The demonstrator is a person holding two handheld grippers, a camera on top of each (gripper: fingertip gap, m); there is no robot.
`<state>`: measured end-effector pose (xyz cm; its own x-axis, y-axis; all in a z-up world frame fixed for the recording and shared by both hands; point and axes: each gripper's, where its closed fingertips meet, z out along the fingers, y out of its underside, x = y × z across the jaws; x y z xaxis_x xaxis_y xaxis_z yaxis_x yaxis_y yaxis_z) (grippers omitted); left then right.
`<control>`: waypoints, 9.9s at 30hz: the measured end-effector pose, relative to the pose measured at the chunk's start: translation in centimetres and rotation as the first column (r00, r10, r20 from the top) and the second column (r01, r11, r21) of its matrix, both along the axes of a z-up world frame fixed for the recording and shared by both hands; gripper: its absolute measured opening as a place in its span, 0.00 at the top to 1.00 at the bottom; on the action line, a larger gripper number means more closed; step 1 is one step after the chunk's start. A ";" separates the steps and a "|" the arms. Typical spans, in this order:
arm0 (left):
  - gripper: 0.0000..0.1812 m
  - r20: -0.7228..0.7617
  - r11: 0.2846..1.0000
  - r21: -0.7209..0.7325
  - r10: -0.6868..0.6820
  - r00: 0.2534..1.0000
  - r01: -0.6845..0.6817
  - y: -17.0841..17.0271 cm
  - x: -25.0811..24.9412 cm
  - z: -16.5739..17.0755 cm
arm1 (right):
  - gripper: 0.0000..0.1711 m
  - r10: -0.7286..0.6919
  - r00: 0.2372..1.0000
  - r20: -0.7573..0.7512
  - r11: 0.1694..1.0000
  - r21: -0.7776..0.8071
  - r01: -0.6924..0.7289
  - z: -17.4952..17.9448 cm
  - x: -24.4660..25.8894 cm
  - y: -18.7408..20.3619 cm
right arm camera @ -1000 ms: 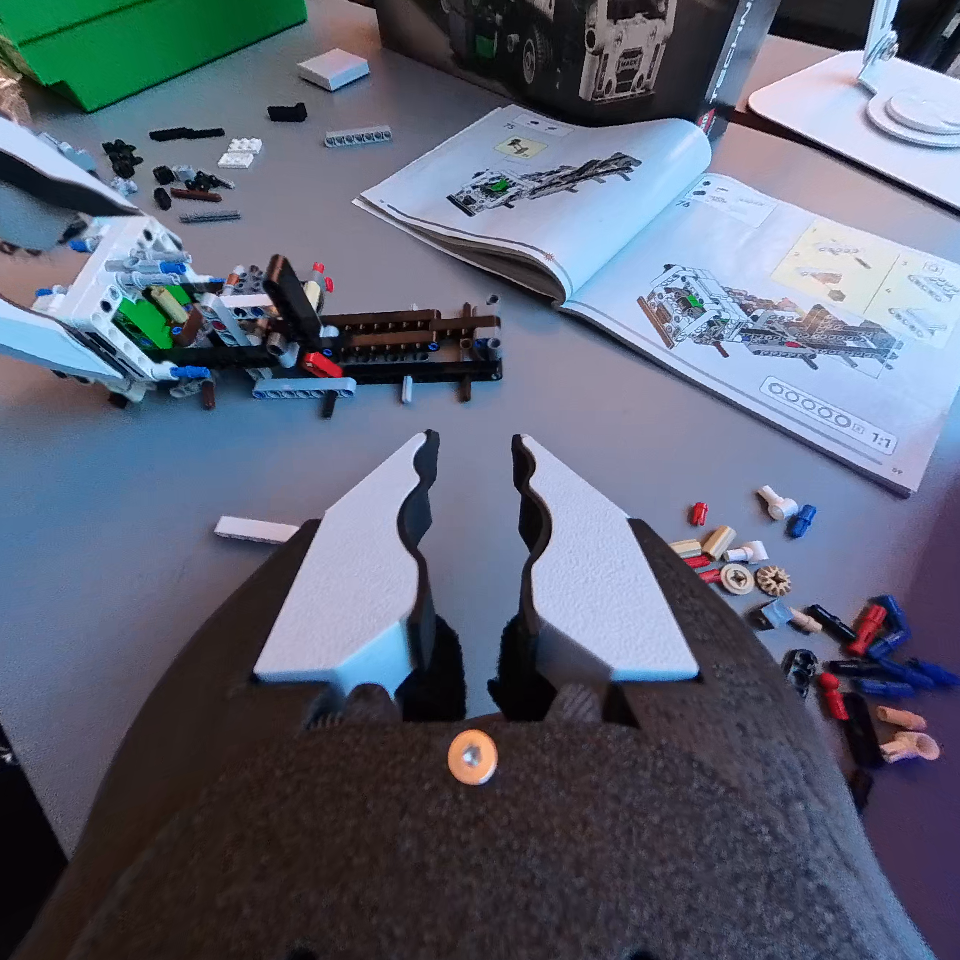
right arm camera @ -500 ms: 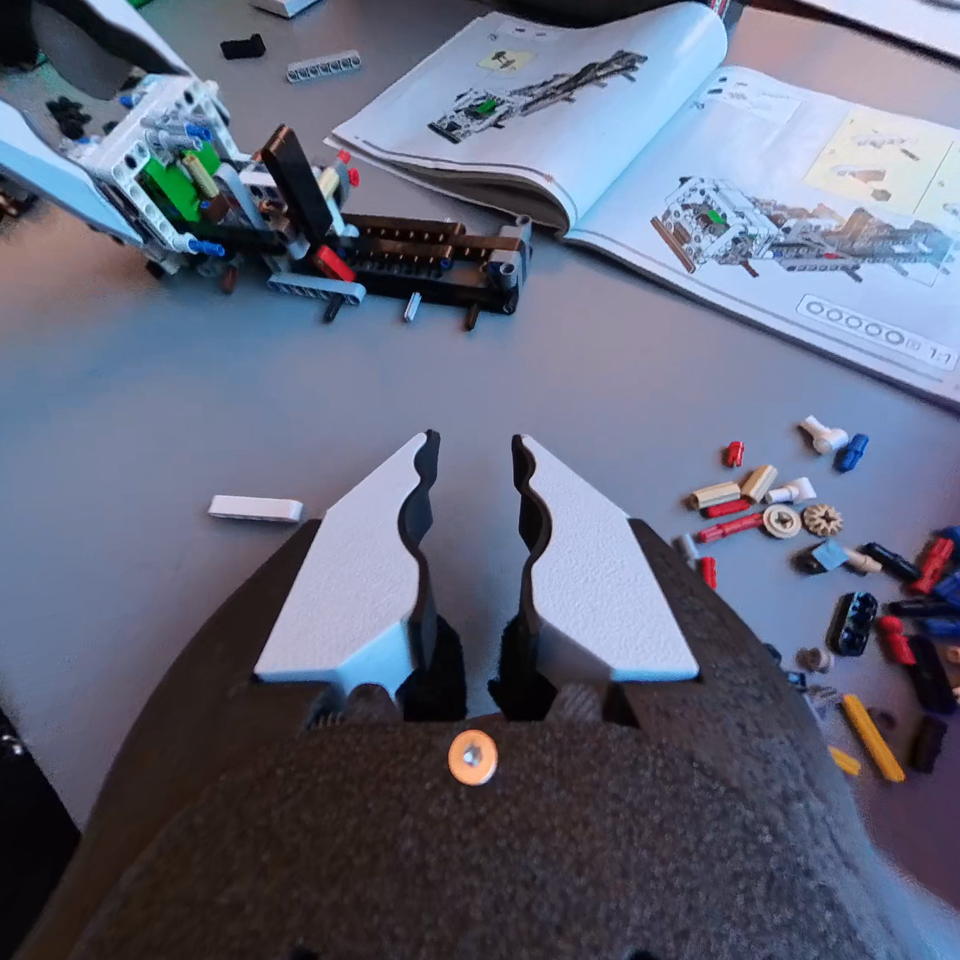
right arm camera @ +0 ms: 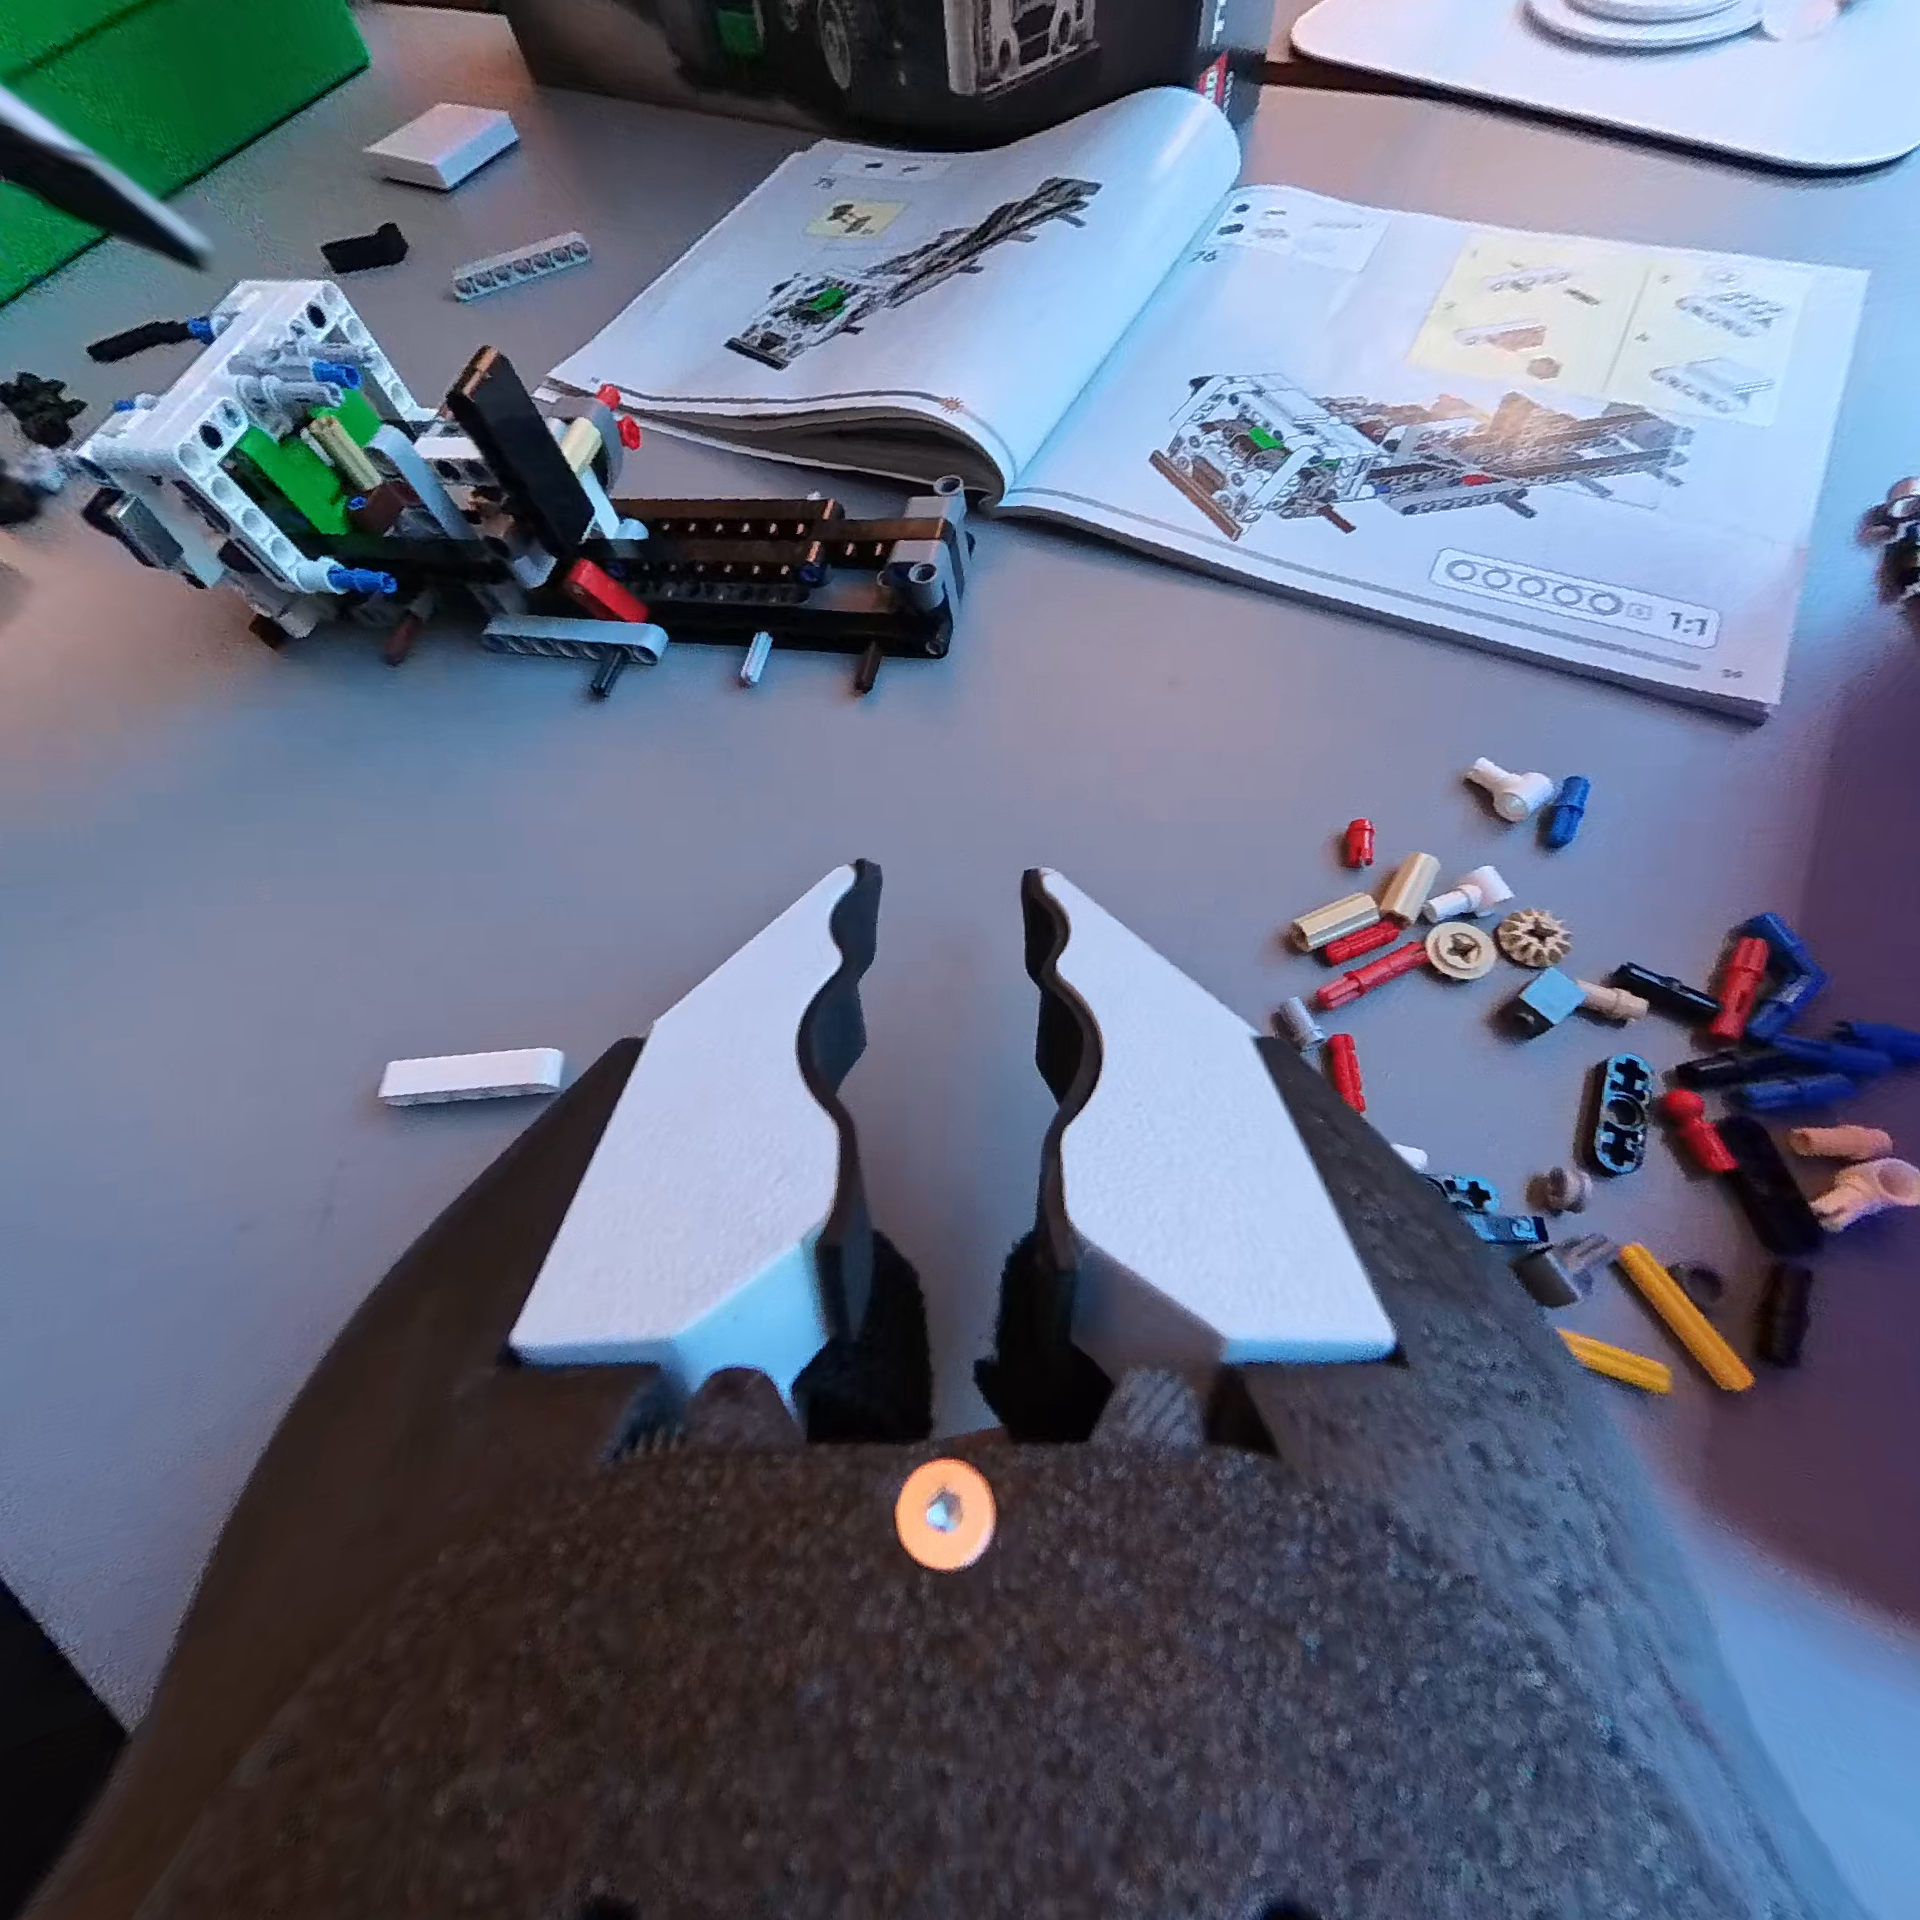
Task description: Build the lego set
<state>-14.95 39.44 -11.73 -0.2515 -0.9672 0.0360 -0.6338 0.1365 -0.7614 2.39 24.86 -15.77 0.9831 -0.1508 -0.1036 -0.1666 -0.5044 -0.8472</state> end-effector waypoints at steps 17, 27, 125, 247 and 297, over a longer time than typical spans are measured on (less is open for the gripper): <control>0.67 0.367 0.953 -0.130 0.303 0.879 -0.274 -5.6 -5.3 1.8 | 0.84 -0.032 0.993 0.114 0.999 0.016 0.030 0.5 0.2 -0.1; 0.73 0.380 0.930 -0.121 0.367 0.849 -0.348 -4.1 -3.1 0.9 | 0.84 -0.015 0.991 0.129 1.000 0.017 0.013 0.6 -0.1 -0.1; 0.72 0.444 0.896 -0.235 0.443 0.779 -0.376 -3.4 -2.1 1.6 | 0.97 0.198 0.979 0.052 0.961 -0.209 -0.183 -2.5 -3.8 -0.1; 0.78 -0.137 0.923 0.199 0.360 0.923 -0.330 11.5 -7.5 -0.3 | 0.88 0.258 0.958 0.126 0.966 0.000 -0.260 0.3 -6.2 -1.0; 0.92 -0.335 0.999 -0.035 0.002 0.942 -0.014 -14.5 0.8 -5.2 | 0.89 0.275 0.952 0.135 0.958 0.046 -0.283 1.0 -6.5 -1.5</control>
